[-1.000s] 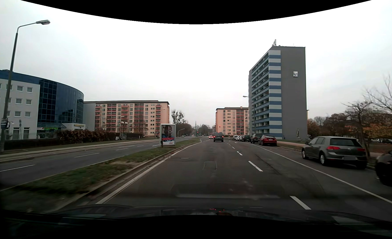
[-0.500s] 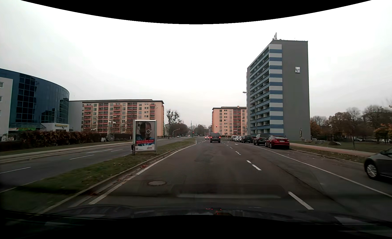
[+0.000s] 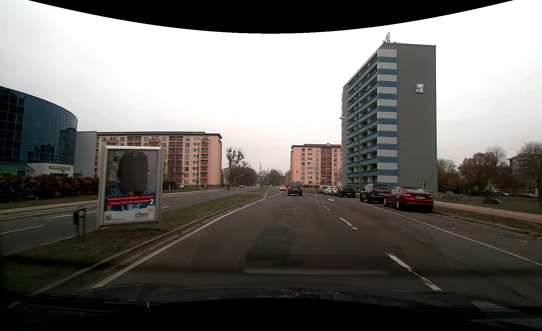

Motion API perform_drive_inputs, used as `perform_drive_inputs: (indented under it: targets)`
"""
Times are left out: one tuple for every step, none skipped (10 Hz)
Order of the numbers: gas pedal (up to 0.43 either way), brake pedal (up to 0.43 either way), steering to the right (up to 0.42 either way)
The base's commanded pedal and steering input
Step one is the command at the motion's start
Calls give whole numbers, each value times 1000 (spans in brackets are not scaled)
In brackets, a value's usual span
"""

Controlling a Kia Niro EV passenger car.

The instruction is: Follow the waypoints while adhering to traffic rules and regulations

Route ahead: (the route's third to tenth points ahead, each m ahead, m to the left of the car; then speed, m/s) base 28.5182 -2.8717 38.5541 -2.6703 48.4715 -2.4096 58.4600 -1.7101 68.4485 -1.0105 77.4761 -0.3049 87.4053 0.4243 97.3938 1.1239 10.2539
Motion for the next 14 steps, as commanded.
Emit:
perform_drive_inputs:
  targets:
    - [0, 0, 13]
    - [0, 0, 14]
    - [0, 0, 13]
    - [0, 0, 13]
    - [0, 0, 13]
    - [0, 0, 12]
    - [0, 0, 12]
    - [0, 0, 11]
    - [0, 0, 10]
    - [0, 0, 9]
    - [0, 0, 6]
    - [0, 0, 6]
    - [0, 0, 6]
    - [0, 0, 6]
